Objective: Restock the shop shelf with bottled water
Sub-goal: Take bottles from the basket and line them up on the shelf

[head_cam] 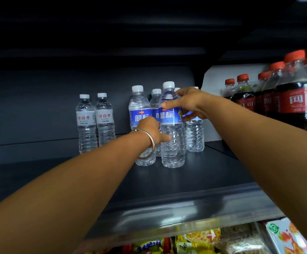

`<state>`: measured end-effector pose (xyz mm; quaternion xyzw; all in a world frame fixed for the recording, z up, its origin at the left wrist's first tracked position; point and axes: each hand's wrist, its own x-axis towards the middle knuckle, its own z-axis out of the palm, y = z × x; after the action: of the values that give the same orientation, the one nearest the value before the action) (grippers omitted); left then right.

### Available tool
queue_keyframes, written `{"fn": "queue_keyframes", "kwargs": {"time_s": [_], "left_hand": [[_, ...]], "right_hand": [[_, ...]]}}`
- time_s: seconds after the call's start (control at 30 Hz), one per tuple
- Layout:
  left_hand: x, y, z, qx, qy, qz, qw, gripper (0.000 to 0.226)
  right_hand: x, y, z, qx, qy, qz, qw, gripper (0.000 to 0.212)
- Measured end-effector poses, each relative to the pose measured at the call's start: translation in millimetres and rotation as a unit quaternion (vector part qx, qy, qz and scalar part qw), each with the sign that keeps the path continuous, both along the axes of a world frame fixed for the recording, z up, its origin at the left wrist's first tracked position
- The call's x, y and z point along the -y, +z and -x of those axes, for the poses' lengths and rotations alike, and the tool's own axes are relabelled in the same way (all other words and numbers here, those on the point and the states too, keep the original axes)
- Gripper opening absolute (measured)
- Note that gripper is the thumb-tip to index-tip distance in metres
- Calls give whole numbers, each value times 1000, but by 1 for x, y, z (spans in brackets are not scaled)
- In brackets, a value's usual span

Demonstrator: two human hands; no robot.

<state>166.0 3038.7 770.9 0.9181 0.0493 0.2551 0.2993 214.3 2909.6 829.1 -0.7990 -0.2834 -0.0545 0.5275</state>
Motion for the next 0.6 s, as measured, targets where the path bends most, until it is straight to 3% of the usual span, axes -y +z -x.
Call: {"fn": "queue_keyframes", "kwargs": {"time_s": [0.07, 0.17, 0.27, 0.43, 0.6], "left_hand": [[0, -2, 0, -6, 11, -14, 1000, 44], [-2, -6, -1, -3, 8, -3, 1000, 28], [-4, -7, -2, 5, 12, 8, 1000, 27], [-8, -6, 2, 2, 17, -8, 1000, 25], [-9, -7, 7, 1, 40, -35, 999, 24]], "right_hand": [[-1, 1, -2, 6, -1, -10, 1000, 72], [-4, 0, -5, 7, 6, -22, 1000, 73], [-4, 1, -8, -7, 27, -29, 999, 72], [-3, 0, -4, -6, 20, 56, 998, 89], [-7, -2, -10, 18, 6, 23, 1000, 84]]}}
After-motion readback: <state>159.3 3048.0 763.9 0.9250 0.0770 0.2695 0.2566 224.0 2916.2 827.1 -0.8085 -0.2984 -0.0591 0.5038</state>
